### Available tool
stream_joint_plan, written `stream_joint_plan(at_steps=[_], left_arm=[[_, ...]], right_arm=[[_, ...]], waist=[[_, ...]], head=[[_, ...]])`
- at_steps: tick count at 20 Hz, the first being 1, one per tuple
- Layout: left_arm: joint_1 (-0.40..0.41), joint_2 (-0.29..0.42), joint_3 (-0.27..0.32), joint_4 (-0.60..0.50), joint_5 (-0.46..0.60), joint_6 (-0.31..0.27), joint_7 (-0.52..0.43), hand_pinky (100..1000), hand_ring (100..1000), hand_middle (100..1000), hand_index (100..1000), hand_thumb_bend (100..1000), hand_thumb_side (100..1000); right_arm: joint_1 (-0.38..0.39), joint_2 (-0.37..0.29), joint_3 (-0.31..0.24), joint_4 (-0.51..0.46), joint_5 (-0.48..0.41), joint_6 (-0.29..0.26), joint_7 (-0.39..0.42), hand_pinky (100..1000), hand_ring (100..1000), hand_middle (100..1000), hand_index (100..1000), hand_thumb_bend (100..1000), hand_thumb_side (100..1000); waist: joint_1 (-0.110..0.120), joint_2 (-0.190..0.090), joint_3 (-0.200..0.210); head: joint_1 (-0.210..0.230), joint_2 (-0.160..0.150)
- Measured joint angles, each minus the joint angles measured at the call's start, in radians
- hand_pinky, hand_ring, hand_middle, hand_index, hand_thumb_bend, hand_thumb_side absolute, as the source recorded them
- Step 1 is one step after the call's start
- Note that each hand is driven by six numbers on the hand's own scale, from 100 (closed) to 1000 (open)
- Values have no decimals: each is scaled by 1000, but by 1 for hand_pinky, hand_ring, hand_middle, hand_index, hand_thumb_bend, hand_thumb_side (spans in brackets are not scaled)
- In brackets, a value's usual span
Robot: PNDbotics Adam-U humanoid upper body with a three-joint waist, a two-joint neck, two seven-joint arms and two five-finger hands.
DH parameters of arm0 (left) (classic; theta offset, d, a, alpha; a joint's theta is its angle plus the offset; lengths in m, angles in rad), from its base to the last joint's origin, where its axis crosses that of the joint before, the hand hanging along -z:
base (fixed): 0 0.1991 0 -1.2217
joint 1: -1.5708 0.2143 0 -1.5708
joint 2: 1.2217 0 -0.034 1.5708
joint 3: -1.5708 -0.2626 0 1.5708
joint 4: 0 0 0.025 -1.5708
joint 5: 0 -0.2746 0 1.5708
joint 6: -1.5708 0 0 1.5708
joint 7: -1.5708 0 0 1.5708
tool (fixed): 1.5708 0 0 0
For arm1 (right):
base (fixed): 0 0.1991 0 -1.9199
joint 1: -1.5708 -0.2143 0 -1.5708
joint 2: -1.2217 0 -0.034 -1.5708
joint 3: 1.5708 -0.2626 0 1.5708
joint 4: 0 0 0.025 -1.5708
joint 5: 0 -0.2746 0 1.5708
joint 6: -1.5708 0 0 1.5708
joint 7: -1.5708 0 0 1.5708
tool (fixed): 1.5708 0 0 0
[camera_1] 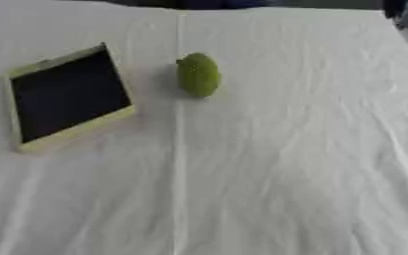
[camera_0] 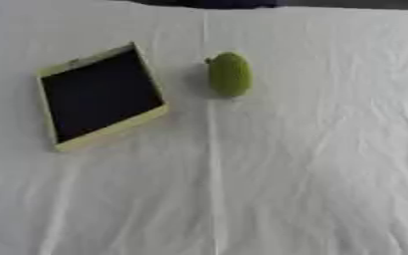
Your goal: Pick up objects on the table and place them in the box.
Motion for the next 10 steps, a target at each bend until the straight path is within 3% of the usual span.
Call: stream_joint_plan(at_steps=[5, 10], left_arm=[[0, 0, -2, 0, 1, -1, -5, 758, 735, 605, 718, 171, 551], [-1, 0, -8, 0, 5, 1, -9, 758, 735, 605, 718, 170, 552]], right_arm=[[-53, -20, 62, -1, 89, 3, 161, 803, 825, 828, 888, 241, 620], [-118, -20, 108, -2, 105, 5, 254, 808, 832, 837, 893, 282, 592]], waist=[[-4, 0, 4], [-6, -5, 5]], head=[[-8, 0], [-14, 1]])
